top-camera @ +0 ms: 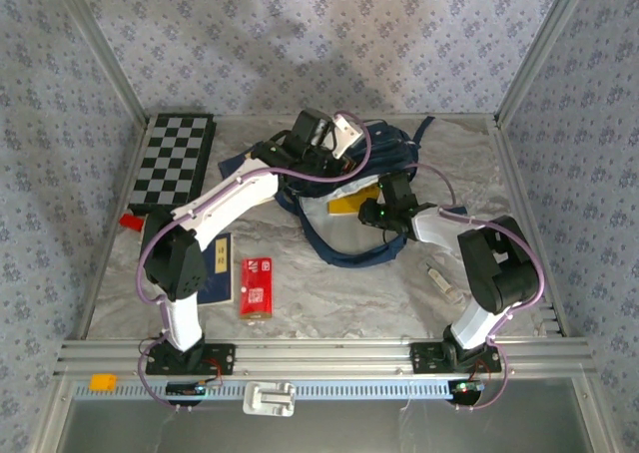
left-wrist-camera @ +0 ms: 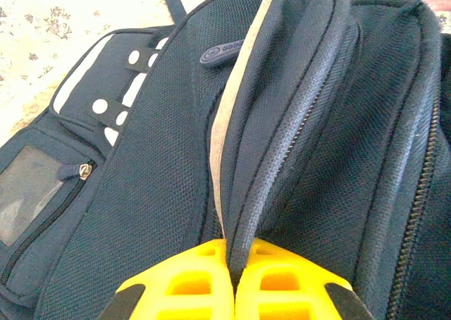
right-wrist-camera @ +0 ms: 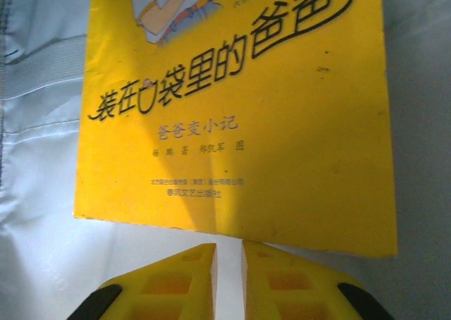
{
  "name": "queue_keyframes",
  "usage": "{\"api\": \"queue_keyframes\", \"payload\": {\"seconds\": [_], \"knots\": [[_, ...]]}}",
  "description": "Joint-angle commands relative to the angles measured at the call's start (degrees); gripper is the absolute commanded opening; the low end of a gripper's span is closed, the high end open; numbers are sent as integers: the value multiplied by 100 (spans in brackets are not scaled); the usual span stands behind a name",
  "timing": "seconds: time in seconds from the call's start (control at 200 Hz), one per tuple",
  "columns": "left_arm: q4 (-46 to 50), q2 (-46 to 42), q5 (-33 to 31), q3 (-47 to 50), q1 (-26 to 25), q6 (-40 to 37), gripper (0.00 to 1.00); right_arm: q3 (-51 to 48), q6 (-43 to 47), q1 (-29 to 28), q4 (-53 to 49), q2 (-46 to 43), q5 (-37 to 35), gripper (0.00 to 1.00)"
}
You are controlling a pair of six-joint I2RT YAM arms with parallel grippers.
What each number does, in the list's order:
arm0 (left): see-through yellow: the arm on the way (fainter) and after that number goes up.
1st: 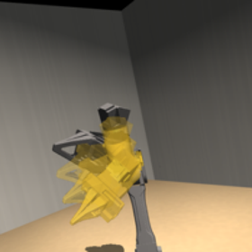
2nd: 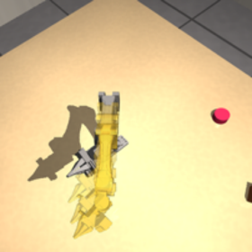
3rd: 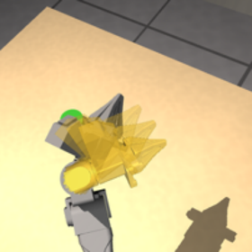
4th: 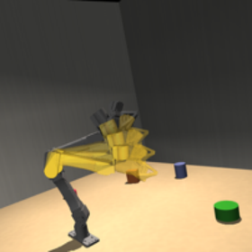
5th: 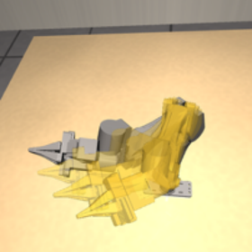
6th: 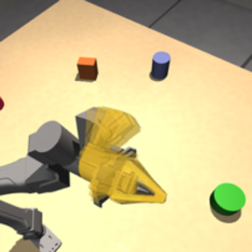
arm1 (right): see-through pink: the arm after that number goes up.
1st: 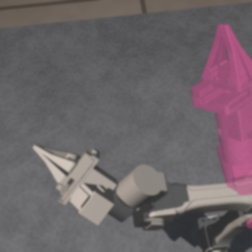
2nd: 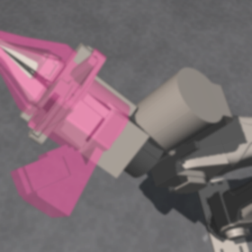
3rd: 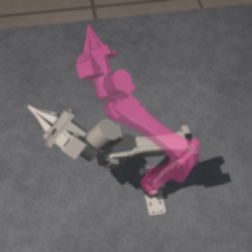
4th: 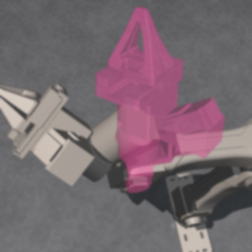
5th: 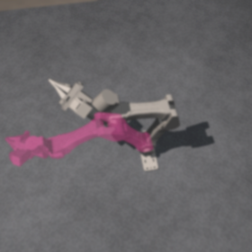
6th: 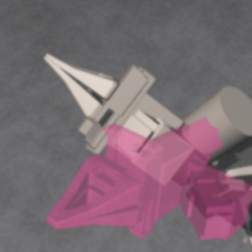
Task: Pack the student bag
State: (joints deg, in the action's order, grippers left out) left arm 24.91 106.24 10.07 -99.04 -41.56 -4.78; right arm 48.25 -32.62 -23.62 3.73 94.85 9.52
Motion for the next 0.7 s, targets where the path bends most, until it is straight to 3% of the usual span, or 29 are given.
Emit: {"api": "queue_keyframes", "payload": {"seconds": [0.0,0.225,0.375,0.44,0.575,0.695], "knots": [[-513,-359,290,-9,47,130,0,-291,247,-75,36,-571,160,21],[-577,-227,277,155,43,419,0,-903,244,-159,-1525,-2548,-30,32],[-713,-198,345,510,26,848,3,-771,185,-137,-2641,-3473,86,39],[-847,-215,365,755,-24,1020,8,-586,148,-152,-3002,-3634,210,40],[-1114,-301,497,1267,-36,1652,30,-255,2,-206,-3173,-3652,656,43],[-1497,-852,642,1952,-21,2465,44,178,-16,-396,-3199,-3338,946,45]]}}
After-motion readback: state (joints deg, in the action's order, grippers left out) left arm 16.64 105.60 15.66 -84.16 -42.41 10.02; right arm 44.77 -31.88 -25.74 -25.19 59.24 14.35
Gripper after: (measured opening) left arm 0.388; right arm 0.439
